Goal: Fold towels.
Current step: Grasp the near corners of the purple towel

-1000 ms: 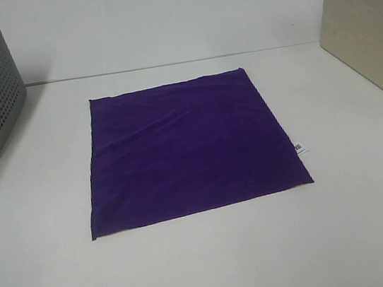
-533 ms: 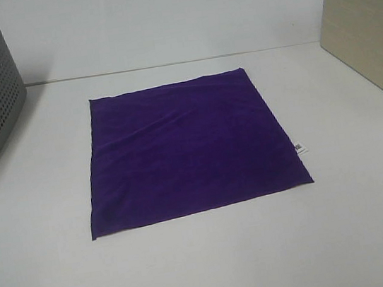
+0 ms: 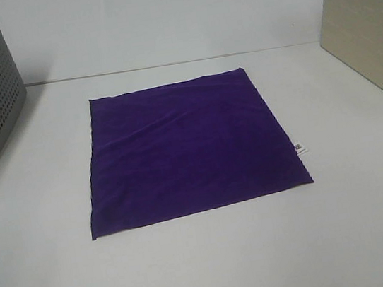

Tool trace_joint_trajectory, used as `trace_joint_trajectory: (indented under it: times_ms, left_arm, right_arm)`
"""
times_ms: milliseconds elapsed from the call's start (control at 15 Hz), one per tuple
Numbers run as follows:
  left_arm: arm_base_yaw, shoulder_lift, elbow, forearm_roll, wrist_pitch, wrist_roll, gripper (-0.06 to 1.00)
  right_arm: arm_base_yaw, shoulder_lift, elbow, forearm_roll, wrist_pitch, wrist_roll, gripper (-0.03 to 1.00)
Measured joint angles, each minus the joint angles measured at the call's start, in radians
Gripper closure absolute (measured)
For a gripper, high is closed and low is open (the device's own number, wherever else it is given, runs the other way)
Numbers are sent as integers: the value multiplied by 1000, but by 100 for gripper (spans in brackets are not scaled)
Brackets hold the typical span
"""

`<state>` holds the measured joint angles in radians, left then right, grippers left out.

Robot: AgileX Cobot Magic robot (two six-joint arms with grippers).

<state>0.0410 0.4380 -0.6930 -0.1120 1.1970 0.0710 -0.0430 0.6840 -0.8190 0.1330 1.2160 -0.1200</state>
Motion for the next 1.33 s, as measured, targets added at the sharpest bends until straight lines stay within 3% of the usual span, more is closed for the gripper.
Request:
trace_joint_trajectory:
  times_ms: [133,200,267,333,467,600,800,867,1133,1333]
  left_arm:
    - [0,141,-25,-40,0,1,-4]
    - [0,239,-27,-67,-14,15,-4]
    - [0,413,-27,-197,-118,85,-4]
    - [0,495,-27,-291,-181,145,-4]
    - [-24,670,-5,-500,-298,296,-4]
    - [-82,795,21,-615,-388,402,-4]
    - [-157,1026,24,-697,-629,464,-4]
    - [-159,1080,24,-710,-663,464,-4]
    - [-161,1250,13,-749,-675,479,-4]
    - [-161,1353,-99,-808,-592,545,-4]
  right_arm:
    - [0,215,-82,76,-57,-64,-2]
    - [0,345,-120,175,-100,-144,-2]
    - [0,582,-146,436,-150,-342,-2]
    - [-1,663,-146,553,-149,-443,-2]
    - [-45,803,-146,760,-102,-609,-2]
    - [-120,883,-146,857,-49,-711,-1]
    - [-166,979,-148,824,-49,-767,-1]
    - [-166,990,-148,795,-50,-767,-1]
    - [-166,989,-148,774,-72,-782,-1]
    - [-166,989,-148,759,-79,-781,-1]
